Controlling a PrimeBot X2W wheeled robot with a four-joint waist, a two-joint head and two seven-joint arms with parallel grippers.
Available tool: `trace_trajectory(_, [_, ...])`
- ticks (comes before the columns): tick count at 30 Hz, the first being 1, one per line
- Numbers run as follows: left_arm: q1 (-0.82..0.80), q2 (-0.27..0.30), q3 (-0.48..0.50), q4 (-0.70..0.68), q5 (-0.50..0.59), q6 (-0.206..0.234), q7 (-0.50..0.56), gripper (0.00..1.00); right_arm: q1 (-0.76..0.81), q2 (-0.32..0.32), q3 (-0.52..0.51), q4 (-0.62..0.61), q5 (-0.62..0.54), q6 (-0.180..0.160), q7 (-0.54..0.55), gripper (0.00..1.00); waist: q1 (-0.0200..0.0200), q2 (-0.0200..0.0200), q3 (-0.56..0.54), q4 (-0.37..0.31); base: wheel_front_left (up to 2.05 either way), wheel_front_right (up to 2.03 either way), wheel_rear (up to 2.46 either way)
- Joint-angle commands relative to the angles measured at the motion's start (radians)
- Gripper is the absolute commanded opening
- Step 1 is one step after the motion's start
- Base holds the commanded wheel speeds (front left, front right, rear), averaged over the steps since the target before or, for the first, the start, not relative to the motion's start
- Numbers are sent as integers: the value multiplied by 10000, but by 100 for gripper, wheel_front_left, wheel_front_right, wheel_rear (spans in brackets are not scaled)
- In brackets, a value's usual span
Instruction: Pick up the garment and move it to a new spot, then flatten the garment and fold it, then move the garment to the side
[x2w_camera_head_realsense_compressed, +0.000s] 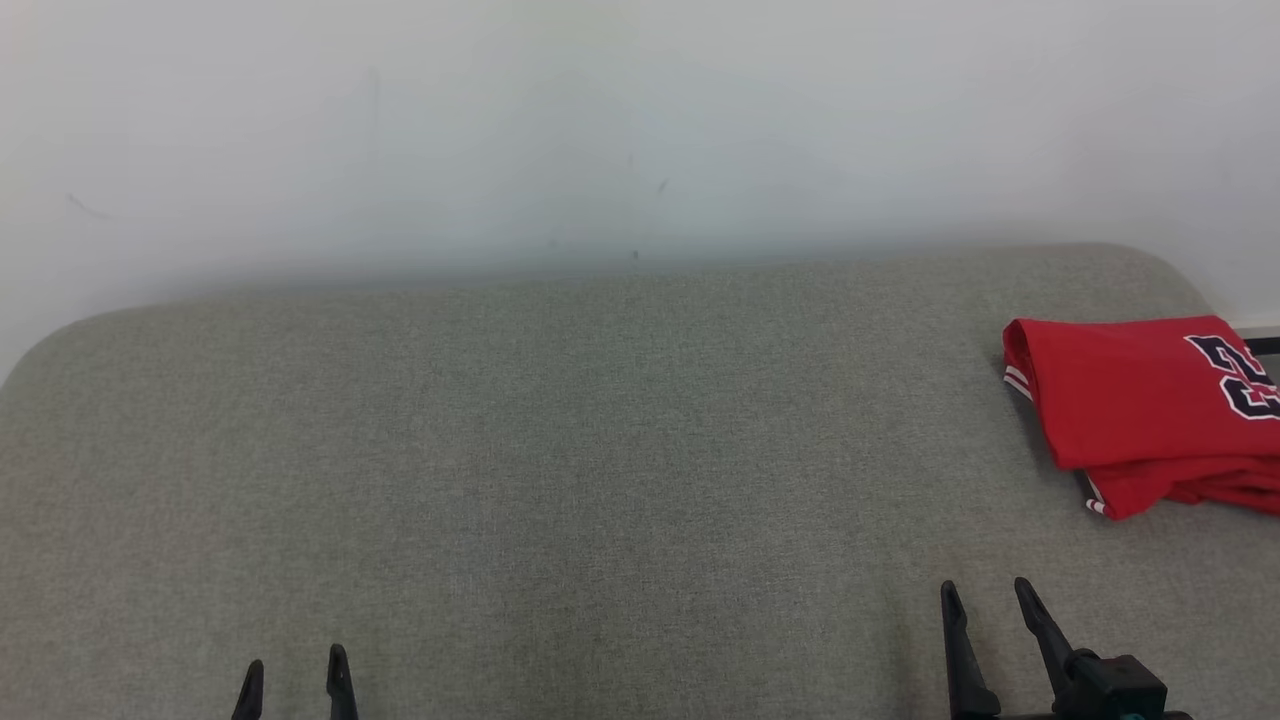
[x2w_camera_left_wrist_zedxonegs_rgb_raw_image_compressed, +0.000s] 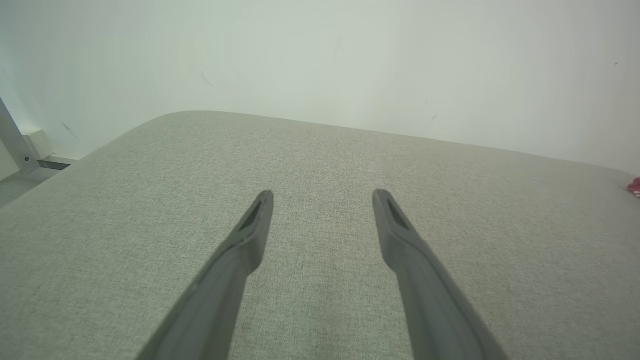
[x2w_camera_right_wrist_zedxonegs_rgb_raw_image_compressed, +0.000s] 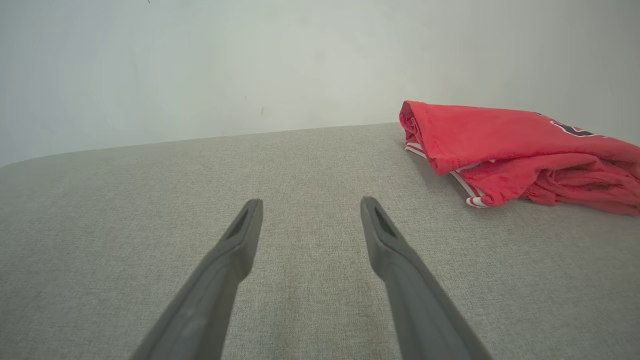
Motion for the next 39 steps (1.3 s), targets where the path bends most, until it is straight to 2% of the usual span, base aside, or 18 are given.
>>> trace_trajectory(1, [-25,-8,11,-29,2,34,-21,100,-66,37,19,19,46,-25,-48,100,0,0,8,1,0,0,0])
trace_trajectory(6, [-4,-8,12,-57,-30,68,-21,100,-86,37,39,81,65,-23,-61,100,0,0,26,-15,0,0,0])
trace_trajectory(7, [0,0,0,-34,-27,51,0,0,-44,2,31,72,33,0,-10,0,0,0,27,-15,0,0,0])
trace_trajectory(13, [58,-40,3,496,-107,41,88,0,157,15,7,580,106,2,87,0,0,0,32,-13,0,0,0])
trace_trajectory(28, [-423,-31,179,528,-2844,-167,822,0,-172,15,-38,347,3175,-1,822,0,0,0,61,48,0,0,0])
trace_trajectory(39, [-691,-26,272,532,-4431,-290,1236,0,-342,15,-46,196,4945,-3,1222,0,0,0,82,89,0,0,0])
